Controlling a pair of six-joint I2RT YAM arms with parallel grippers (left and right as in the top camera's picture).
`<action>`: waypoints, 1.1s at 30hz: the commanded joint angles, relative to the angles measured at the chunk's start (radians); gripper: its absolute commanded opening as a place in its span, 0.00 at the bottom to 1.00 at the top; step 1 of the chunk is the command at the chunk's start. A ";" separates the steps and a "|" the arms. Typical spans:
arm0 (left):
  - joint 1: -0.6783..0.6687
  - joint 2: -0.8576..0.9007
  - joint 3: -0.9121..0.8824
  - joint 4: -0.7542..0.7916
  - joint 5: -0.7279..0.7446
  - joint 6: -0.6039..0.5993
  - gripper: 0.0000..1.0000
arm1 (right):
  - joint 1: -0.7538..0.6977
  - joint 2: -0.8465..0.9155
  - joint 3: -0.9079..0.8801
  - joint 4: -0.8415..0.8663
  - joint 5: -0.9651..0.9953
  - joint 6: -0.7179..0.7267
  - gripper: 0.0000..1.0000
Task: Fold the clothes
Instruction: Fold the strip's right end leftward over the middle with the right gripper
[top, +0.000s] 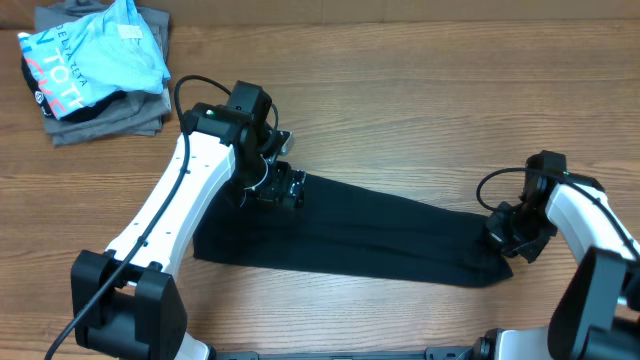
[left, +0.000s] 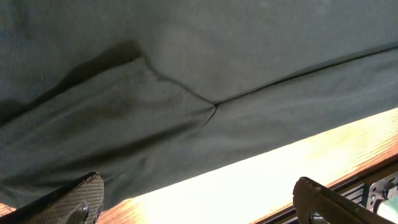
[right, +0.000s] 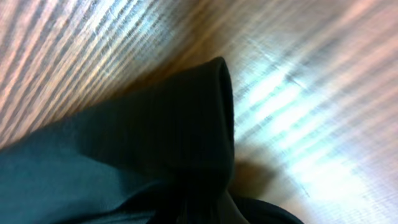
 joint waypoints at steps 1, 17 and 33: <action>-0.002 0.011 -0.014 0.000 0.004 0.017 1.00 | 0.023 -0.086 0.047 -0.031 0.042 0.040 0.04; -0.002 0.011 -0.024 0.019 0.004 -0.043 1.00 | 0.362 -0.169 0.068 -0.063 0.018 0.227 0.04; -0.002 0.011 -0.024 0.022 0.004 -0.046 1.00 | 0.566 -0.169 0.092 0.052 -0.185 0.227 0.04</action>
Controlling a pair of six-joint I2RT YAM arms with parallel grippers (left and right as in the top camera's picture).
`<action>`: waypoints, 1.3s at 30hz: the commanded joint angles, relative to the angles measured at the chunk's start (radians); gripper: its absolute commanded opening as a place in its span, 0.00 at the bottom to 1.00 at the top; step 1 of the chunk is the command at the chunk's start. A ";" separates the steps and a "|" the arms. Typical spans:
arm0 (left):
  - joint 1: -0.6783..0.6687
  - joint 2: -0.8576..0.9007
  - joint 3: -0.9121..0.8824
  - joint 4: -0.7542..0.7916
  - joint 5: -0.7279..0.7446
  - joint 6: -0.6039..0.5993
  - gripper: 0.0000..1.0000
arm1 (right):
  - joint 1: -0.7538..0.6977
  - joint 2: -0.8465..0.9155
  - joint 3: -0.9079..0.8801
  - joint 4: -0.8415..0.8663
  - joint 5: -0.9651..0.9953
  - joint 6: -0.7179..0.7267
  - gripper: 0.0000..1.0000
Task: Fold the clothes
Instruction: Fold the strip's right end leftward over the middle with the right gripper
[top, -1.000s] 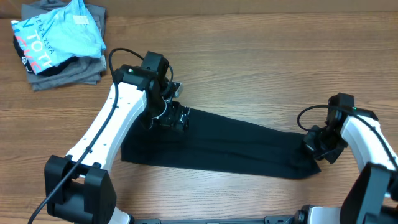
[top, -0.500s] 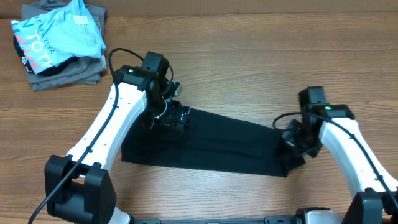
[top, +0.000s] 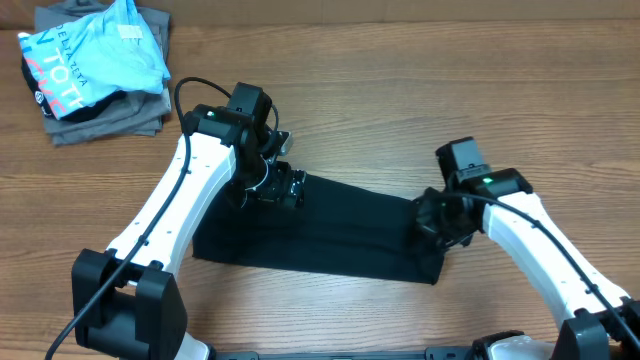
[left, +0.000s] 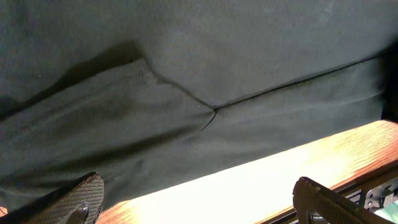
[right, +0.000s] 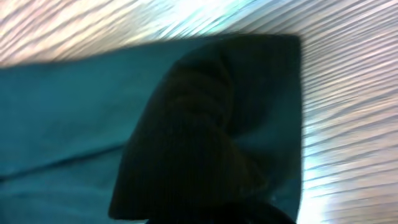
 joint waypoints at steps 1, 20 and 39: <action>-0.002 0.010 -0.013 0.003 0.004 -0.015 1.00 | 0.034 -0.016 0.057 0.004 -0.049 0.009 0.04; -0.002 0.010 -0.013 0.003 0.004 -0.049 1.00 | 0.266 0.027 0.120 0.172 -0.124 0.066 0.04; -0.002 0.010 -0.013 -0.021 0.004 -0.049 1.00 | 0.339 0.111 0.114 0.328 -0.142 0.150 0.06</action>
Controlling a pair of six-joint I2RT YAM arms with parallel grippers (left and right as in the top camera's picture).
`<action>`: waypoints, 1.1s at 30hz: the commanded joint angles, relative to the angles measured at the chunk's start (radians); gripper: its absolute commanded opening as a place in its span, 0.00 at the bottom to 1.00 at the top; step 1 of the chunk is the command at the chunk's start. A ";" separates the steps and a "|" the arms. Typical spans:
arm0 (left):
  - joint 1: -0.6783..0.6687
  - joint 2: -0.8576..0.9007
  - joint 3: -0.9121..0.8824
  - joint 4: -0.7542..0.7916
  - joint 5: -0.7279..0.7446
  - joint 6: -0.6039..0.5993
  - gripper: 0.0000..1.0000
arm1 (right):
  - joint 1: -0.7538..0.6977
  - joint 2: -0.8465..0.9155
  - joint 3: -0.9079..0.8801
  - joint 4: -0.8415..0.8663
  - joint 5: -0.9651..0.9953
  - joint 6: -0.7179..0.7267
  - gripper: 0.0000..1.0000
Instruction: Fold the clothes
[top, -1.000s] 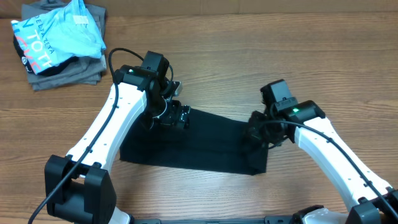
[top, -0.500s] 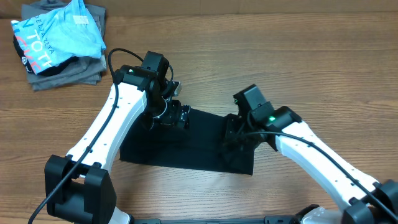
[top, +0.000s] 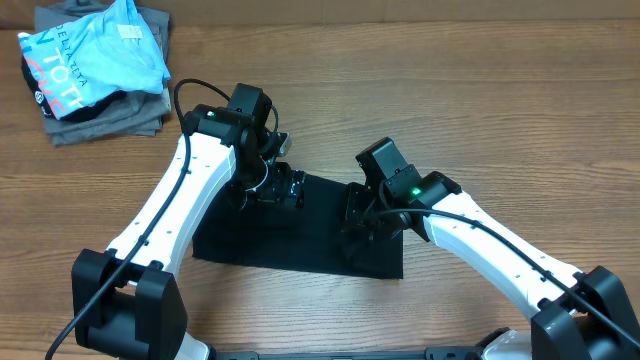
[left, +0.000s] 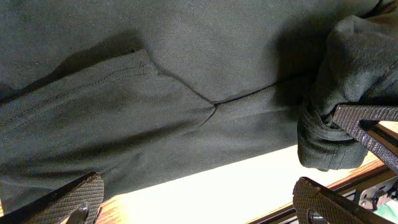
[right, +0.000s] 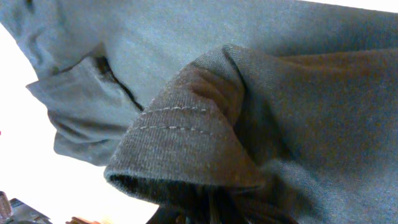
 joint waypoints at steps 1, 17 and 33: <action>-0.002 0.010 -0.013 -0.006 0.004 -0.018 1.00 | 0.013 0.000 0.021 0.032 -0.008 0.030 0.07; -0.002 0.010 -0.013 -0.051 0.004 -0.018 1.00 | -0.017 -0.022 0.109 -0.077 0.051 -0.085 0.59; 0.027 0.010 -0.013 -0.044 -0.074 -0.130 1.00 | 0.038 0.087 0.018 0.080 -0.180 -0.049 0.04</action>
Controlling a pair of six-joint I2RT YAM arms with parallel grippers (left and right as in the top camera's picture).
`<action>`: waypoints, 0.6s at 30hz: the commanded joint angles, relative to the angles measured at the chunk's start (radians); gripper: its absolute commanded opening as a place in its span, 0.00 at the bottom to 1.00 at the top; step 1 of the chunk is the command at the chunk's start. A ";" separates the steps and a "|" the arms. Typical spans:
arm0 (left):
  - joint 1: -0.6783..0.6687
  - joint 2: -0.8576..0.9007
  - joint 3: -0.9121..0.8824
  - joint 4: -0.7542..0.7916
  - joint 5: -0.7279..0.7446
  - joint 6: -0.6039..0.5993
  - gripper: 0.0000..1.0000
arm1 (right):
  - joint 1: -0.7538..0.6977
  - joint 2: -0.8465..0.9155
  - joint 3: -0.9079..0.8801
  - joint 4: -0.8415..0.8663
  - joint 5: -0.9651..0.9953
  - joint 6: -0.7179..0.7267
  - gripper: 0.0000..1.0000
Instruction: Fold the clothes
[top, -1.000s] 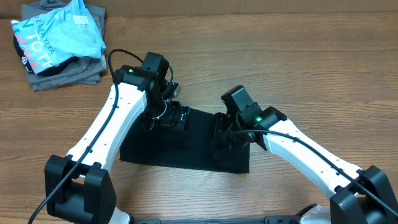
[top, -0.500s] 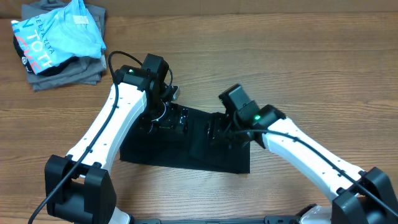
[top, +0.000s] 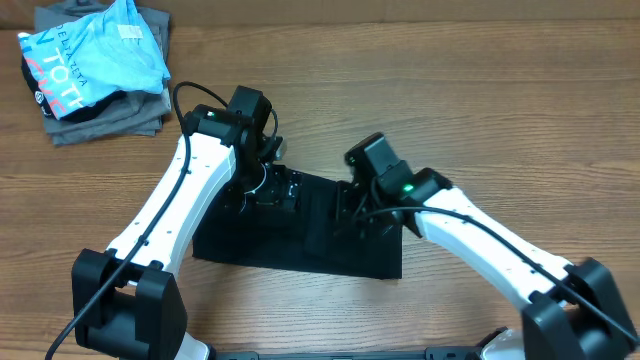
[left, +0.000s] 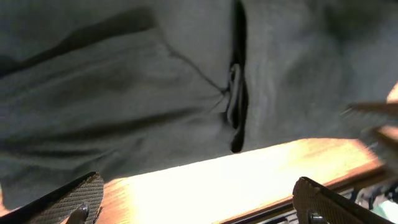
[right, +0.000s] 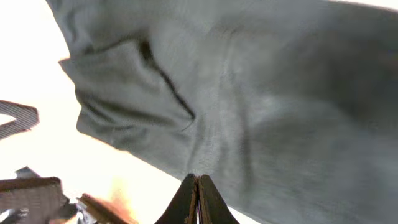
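A black garment (top: 250, 240) lies on the table, its right end doubled back over the middle into a short block. My left gripper (top: 278, 190) sits at the garment's far left edge. In the left wrist view it (left: 199, 202) stands wide open, the dark cloth (left: 124, 93) beyond its fingers. My right gripper (top: 345, 215) hovers over the folded-over layer. The right wrist view shows it (right: 198, 186) shut, with nothing visible between the tips and the grey-looking cloth (right: 280, 93) spread flat beyond.
A pile of folded clothes (top: 95, 65), with a light blue printed shirt on top, sits at the far left corner. The wooden table (top: 480, 100) stretches out to the right of the garment.
The bunched fold that filled the right wrist view is gone from the right gripper, and the cloth now lies flat beyond its shut tips. The folded layer reaches further left. The left gripper stays open.
The garment lay stretched long across the table, with the right gripper holding its right end and the left gripper open at the far left. The right gripper then stood ever further left with that end. Now the end lies over the middle.
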 joint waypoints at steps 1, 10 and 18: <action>0.030 0.010 -0.011 -0.008 -0.044 -0.061 1.00 | 0.019 0.049 -0.014 0.037 -0.099 0.023 0.04; 0.061 0.010 -0.011 -0.026 -0.047 -0.060 1.00 | 0.049 0.228 -0.014 0.061 -0.116 0.070 0.06; 0.062 0.010 -0.011 -0.041 -0.048 -0.014 1.00 | 0.019 0.267 0.011 0.026 -0.174 0.028 0.04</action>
